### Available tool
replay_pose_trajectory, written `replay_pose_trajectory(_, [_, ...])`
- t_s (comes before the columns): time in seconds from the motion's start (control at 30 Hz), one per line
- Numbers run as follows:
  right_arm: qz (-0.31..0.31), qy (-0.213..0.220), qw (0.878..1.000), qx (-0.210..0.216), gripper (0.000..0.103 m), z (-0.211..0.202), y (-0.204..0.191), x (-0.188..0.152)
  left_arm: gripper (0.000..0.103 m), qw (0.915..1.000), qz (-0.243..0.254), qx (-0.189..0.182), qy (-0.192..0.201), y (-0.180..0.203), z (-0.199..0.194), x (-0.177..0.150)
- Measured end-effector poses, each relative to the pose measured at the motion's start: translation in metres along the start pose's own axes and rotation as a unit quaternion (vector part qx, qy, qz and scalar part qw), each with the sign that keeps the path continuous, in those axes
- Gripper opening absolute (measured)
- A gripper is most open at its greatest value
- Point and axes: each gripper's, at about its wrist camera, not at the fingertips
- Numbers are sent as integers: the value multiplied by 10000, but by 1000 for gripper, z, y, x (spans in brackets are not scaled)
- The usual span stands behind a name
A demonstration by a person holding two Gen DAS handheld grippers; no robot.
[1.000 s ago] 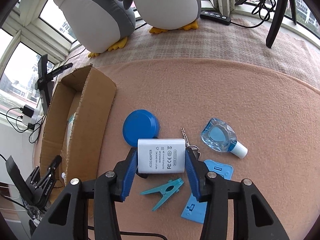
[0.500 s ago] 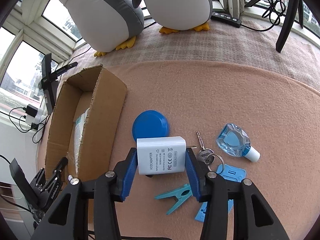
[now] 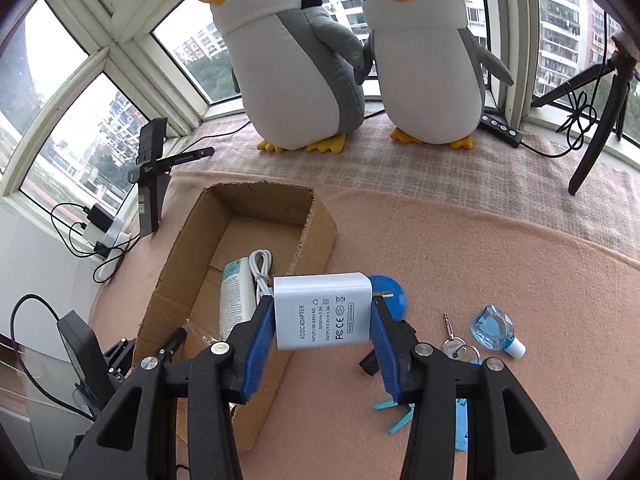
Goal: Organize rigid objects
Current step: 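Carry the USB charger into the box and release it with the right tool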
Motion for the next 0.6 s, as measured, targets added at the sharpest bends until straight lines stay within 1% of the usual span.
replay_pose_trajectory(0.13, [-381,148,9991,-96,43,5,-28,11,27,10000,-13,-23,0,-1,0,0])
replay_pose_trajectory(0.23, [-594,163,9980,-139,43,16,-46,19,27,10000,-27,-48,-1,-2,0,0])
replay_pose_trajectory(0.37, [-927,122,9951,-309,43,35,-67,26,27,10000,-27,-52,3,-2,1,0])
replay_pose_trajectory(0.6, [-1125,-16,9921,-549,43,67,-76,33,27,10000,-32,-51,1,-2,0,-1])
Point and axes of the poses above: each gripper's, at about its wrist camera, not at the fingertips, and z roughly the way its jaws point, y to its right, x to its top, and after that the axes turned 4 degrees about -z, right-handed
